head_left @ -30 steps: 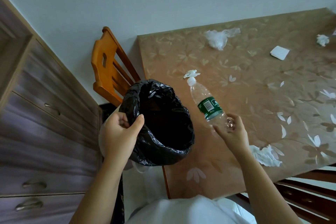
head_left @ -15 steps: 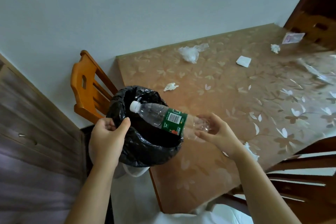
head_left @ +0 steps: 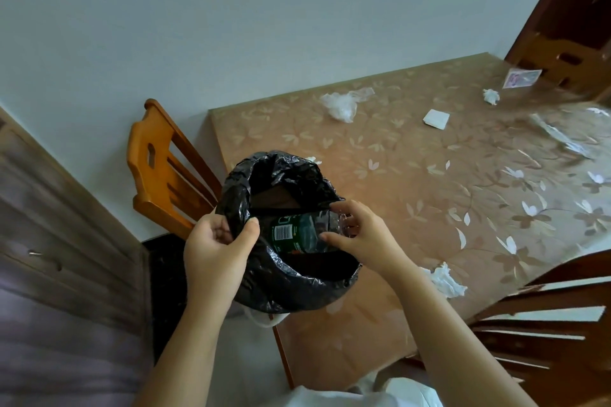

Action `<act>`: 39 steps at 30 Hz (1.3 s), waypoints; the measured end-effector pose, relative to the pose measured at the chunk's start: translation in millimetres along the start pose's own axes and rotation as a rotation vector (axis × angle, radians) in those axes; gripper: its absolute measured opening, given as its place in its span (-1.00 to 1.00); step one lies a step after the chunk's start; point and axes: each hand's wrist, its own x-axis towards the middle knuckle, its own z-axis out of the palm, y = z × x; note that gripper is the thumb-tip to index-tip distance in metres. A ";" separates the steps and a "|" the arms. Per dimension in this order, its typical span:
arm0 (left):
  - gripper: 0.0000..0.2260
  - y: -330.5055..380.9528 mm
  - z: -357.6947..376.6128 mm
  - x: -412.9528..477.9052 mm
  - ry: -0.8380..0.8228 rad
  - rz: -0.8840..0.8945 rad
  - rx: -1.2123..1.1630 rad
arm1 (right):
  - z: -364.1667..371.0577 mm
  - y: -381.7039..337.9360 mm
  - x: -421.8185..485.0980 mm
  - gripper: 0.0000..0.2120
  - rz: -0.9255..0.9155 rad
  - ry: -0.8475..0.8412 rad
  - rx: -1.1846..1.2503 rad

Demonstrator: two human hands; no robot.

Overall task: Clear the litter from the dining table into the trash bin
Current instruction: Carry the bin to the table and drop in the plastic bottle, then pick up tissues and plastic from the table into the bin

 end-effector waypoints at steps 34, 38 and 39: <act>-0.73 30.5 109.3 -10.5 -0.105 0.152 0.115 | -82.6 197.2 -88.9 -0.67 0.530 0.199 -0.188; -0.75 28.4 117.0 -13.0 -0.084 0.147 0.117 | -72.1 208.5 -81.2 -0.61 0.623 0.132 -0.154; -0.74 27.6 117.9 -13.1 -0.077 0.140 0.117 | -69.9 210.3 -80.2 -0.61 0.635 0.126 -0.157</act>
